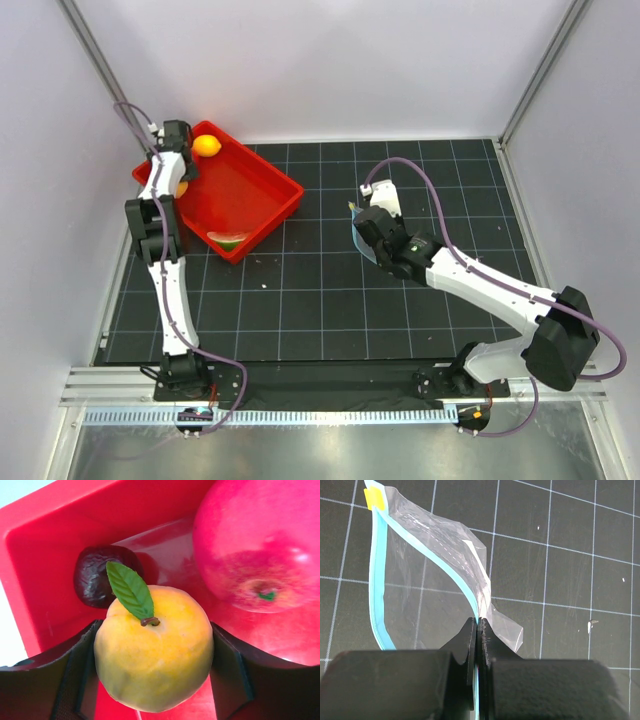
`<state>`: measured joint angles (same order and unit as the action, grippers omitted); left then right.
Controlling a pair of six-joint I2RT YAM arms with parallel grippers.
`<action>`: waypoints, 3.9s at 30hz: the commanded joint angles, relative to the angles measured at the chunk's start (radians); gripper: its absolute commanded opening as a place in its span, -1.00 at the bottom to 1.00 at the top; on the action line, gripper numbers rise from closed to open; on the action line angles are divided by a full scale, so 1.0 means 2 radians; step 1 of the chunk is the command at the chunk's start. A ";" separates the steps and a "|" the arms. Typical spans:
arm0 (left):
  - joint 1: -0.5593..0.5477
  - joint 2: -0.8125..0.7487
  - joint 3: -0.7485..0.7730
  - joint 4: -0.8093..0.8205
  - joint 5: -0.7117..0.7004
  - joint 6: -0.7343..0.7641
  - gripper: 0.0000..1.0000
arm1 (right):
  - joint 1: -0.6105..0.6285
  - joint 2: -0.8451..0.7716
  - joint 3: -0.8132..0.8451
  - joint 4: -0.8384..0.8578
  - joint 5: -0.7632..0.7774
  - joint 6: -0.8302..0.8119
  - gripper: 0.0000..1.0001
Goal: Place the food in the zip-top bag and seal the zipper
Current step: Pick up the fake fruit from the bin, then place the fake fruit in the zipper food storage bag.
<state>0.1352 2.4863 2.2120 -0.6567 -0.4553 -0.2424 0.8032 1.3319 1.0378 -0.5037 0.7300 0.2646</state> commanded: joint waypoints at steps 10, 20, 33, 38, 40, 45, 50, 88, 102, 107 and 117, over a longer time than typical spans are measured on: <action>-0.025 -0.149 -0.139 0.076 0.086 -0.097 0.01 | -0.001 -0.009 0.016 0.010 0.002 0.003 -0.98; -0.120 -0.278 -0.286 0.143 0.096 -0.143 -0.10 | -0.001 0.004 0.038 -0.010 -0.007 0.014 -0.98; -0.319 -0.474 -0.461 0.230 0.130 -0.155 -0.04 | -0.001 0.003 0.059 -0.020 -0.063 0.030 -0.98; -0.400 -0.541 -0.495 0.265 0.114 -0.154 0.00 | 0.000 -0.004 0.062 -0.020 -0.093 0.039 -0.98; -0.415 -0.567 -0.518 0.296 0.139 -0.177 0.00 | -0.001 -0.002 0.065 -0.022 -0.107 0.041 -0.98; -0.427 -0.591 -0.551 0.357 0.195 -0.214 0.00 | -0.001 -0.002 0.061 -0.017 -0.130 0.056 -0.98; -0.440 -0.584 -0.564 0.384 0.205 -0.232 0.00 | -0.001 -0.020 0.056 -0.008 -0.152 0.067 -0.98; -0.520 -0.516 -0.609 0.390 0.096 -0.206 1.00 | -0.061 -0.069 -0.007 0.041 -0.228 0.144 -0.98; -0.520 -0.569 -0.610 0.335 0.079 -0.199 0.96 | -0.085 -0.078 -0.013 0.046 -0.259 0.145 -0.98; -0.521 -0.553 -0.631 0.337 0.076 -0.221 0.77 | -0.084 -0.082 -0.013 0.051 -0.261 0.145 -0.98; -0.523 -0.495 -0.634 0.363 0.075 -0.250 0.23 | -0.085 -0.091 -0.012 0.049 -0.266 0.136 -0.98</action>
<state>-0.9043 1.5051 0.9588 0.0231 -0.2771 -0.7048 0.6376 1.1881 1.0092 -0.4412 0.2058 0.5411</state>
